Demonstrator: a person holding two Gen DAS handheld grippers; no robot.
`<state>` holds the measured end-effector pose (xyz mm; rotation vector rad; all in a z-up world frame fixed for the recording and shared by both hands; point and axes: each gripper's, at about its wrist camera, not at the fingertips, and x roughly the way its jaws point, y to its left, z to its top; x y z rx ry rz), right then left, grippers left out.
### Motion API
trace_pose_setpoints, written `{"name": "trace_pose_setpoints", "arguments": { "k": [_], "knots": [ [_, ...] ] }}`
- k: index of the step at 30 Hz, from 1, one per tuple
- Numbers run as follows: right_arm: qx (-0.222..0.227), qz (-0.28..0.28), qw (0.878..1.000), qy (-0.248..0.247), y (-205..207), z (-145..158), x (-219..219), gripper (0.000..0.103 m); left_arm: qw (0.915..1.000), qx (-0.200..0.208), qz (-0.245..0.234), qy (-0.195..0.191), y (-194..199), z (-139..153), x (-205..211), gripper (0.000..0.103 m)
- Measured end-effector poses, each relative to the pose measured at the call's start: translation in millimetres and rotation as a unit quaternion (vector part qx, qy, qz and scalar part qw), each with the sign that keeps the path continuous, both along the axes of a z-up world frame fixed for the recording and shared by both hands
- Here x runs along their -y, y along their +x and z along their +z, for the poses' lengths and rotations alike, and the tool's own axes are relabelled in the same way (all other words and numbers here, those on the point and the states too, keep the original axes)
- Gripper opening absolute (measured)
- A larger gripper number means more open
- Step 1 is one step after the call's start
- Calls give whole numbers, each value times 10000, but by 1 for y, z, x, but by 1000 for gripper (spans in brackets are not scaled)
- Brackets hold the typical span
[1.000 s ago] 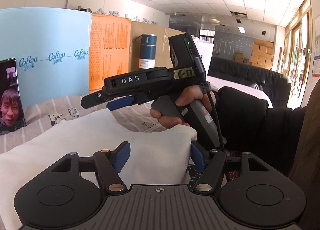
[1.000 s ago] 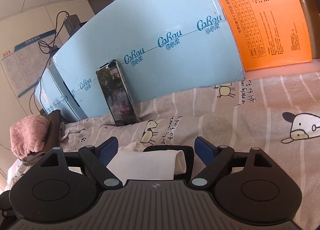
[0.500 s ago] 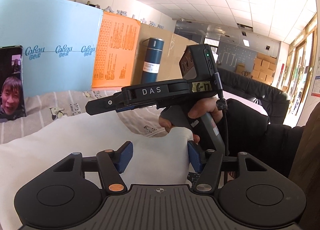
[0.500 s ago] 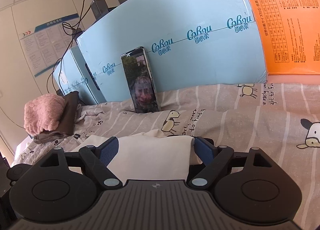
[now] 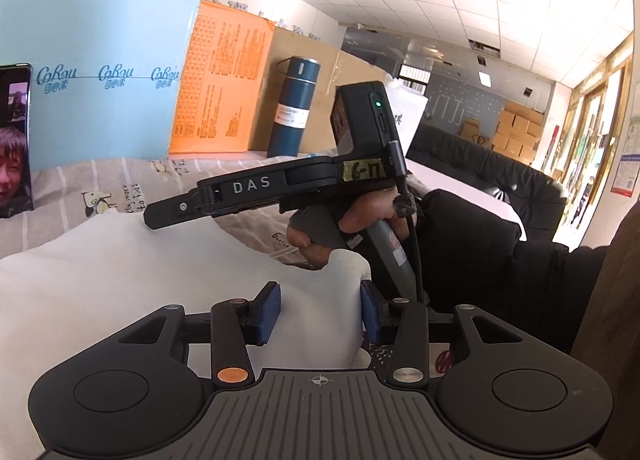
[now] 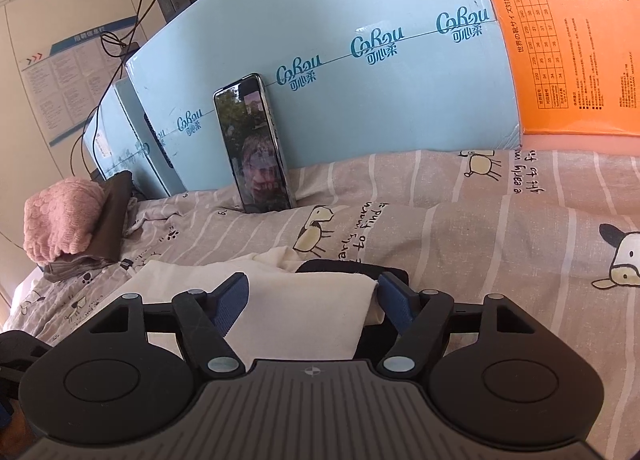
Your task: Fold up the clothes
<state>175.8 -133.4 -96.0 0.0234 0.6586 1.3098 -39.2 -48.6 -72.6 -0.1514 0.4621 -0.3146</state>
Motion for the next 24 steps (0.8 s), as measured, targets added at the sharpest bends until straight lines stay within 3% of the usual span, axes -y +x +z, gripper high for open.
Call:
{"name": "trace_pose_setpoints", "arguments": {
  "k": [5, 10, 13, 14, 16, 18, 19, 24],
  "knots": [
    [52, 54, 10000, -60, -1, -2, -3, 71, 9989, 51, -80, 465, -3, 1, 16, 42],
    [-110, 116, 9998, -115, 5, -5, -6, 74, 9968, 101, -170, 772, -8, 5, 31, 65],
    [-49, 123, 9998, -135, 3, -4, -6, 72, 9946, 95, -81, 1034, -7, 4, 41, 65],
    [47, 130, 9998, -154, -1, -2, -6, 64, 9941, 98, -50, 1078, -7, 4, 43, 63],
    [251, 156, 9994, -188, -7, 1, -5, 47, 9926, 115, 150, 1197, -7, 6, 44, 31],
    [488, 210, 9984, -212, -14, 6, -4, 29, 9949, 128, 284, 963, -9, 12, 34, 11],
    [589, 225, 9978, -218, -18, 9, -4, 27, 9956, 191, 368, 837, -13, 16, 29, 6],
    [707, 116, 9974, 24, -28, 30, 1, 17, 9938, 554, 852, 445, -38, 35, 6, 4]
  ]
}}
